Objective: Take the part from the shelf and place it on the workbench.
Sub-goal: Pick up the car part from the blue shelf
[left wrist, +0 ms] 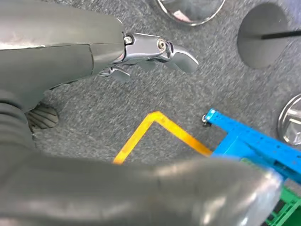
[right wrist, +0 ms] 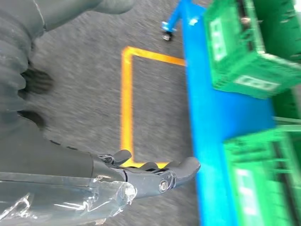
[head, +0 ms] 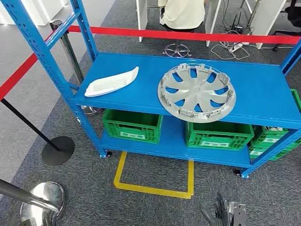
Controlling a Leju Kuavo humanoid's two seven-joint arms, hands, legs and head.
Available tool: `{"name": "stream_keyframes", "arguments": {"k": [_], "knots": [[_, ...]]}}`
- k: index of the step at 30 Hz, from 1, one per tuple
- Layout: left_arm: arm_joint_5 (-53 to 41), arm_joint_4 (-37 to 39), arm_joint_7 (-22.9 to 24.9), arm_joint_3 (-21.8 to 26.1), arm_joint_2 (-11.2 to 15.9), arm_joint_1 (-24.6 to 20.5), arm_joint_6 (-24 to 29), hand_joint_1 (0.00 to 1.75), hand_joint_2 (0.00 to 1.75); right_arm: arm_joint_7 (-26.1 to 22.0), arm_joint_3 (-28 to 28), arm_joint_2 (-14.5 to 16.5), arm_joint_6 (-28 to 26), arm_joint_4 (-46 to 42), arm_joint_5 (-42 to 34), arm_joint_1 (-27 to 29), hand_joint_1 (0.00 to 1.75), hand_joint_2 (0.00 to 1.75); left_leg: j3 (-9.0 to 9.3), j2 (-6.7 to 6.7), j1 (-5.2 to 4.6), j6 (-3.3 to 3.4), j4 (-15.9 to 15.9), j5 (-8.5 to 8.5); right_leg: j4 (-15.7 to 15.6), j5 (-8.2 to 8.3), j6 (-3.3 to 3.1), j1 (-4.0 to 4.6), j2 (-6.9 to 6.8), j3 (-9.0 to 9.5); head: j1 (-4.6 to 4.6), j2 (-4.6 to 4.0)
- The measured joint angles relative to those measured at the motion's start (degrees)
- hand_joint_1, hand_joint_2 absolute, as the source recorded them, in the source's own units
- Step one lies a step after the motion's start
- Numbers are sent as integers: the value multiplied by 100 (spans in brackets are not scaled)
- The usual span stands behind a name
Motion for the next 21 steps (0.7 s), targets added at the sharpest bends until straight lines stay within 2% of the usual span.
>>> {"name": "stream_keyframes", "arguments": {"k": [5, 10, 13, 16, 17, 18, 21], "knots": [[-124, 155, -116, 271, -24, -63, 108, 0, 0, -134, 373, 37, -350, -512, 133, 83, 0, 175, -3, 0, -7, 4, 11, -3, -1, 4, 6, -8, 0, 0, -2, 0], [-253, 352, -137, 522, -33, -137, 307, 0, 0, -230, 975, 40, -841, -1122, 435, 208, 0, 175, -19, 0, -23, 39, 41, -26, -2, -2, 30, -22, 0, -1, -2, 0], [-326, 452, -85, 624, -40, -175, 443, 0, 0, -257, 1331, 40, -1186, -1477, 714, 293, 0, 175, -32, 0, -41, 81, 59, -43, -17, -4, 65, -40, 0, 0, -2, 0], [-402, 540, -18, 702, -58, -210, 563, 0, 0, -257, 1651, 39, -1530, -1781, 1029, 373, 0, 175, -14, 7, -31, 158, 9, -47, 43, 46, 140, -45, -2, -7, -2, 0], [-425, 565, 5, 721, -67, -221, 602, 0, 0, -254, 1745, 39, -1649, -1879, 1143, 398, 0, 175, 11, 13, -12, 183, -11, -46, 126, 11, 161, -36, -13, -33, 8, 0], [-451, 592, 32, 739, -76, -229, 642, 0, 0, -246, 1841, 38, -1776, -1981, 1270, 419, 0, 175, 39, 20, 5, 202, -19, -45, 275, -96, 175, -32, -30, -105, 28, 0], [-530, 678, 112, 800, -97, -237, 761, 0, 0, -203, 2118, 37, -2146, -2266, 1669, 493, 0, 175, 62, 48, 24, 213, -21, -56, 1262, -625, 205, -40, -87, -606, 75, 0]]}}
